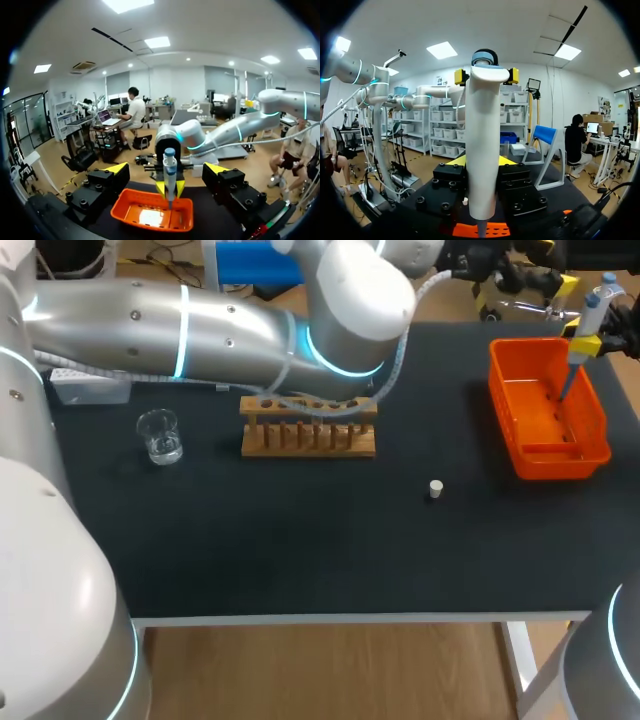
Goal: Invert the test tube, pick up the pipette, mount the tip to pipette, aspirate from beaker and dispense into the tube, eject the tip, return the pipette, and cap with the stopper.
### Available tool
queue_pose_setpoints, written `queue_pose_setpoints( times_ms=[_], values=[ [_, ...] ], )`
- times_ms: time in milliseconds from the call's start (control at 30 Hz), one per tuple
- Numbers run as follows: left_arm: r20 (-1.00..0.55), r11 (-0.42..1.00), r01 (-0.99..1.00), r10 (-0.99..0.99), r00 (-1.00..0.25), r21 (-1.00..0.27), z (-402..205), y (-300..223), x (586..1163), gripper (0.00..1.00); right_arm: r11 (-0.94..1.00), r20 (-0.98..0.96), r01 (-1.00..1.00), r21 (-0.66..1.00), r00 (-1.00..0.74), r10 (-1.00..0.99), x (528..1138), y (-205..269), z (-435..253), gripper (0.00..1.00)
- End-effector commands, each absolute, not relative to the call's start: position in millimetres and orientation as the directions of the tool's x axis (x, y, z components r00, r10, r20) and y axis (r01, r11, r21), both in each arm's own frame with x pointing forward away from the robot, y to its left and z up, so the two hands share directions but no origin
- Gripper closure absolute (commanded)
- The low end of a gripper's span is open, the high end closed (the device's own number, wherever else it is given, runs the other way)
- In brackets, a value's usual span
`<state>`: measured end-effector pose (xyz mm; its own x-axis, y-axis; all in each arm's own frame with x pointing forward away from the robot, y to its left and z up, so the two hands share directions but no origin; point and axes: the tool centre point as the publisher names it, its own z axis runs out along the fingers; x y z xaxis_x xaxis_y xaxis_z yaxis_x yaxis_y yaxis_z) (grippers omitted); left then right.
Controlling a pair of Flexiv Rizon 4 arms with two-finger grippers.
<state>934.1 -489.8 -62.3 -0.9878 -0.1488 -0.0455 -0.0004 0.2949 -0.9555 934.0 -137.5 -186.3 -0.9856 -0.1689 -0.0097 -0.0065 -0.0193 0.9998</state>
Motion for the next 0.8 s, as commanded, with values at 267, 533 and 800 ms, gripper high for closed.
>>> queue_pose_setpoints(
  times_ms=[267,533,800],
  values=[
    [-0.024,0.333,-0.036,-0.175,-0.984,-0.942,-54.9,-438.6,911.4,0.00,-0.017,-0.009,-0.006,1.000,-0.985,-0.173,935.1,-138.6,-185.7,1.00],
    [0.001,0.313,-0.064,-0.198,-0.980,-0.947,-65.1,-412.3,897.3,0.00,-0.017,-0.009,-0.006,1.000,-0.985,-0.173,935.1,-138.6,-185.7,1.00],
    [0.002,0.281,-0.063,-0.211,-0.977,-0.958,-76.5,-385.5,878.8,0.00,-0.017,-0.009,-0.006,1.000,-0.985,-0.173,935.1,-138.6,-185.7,1.00]
  ],
)
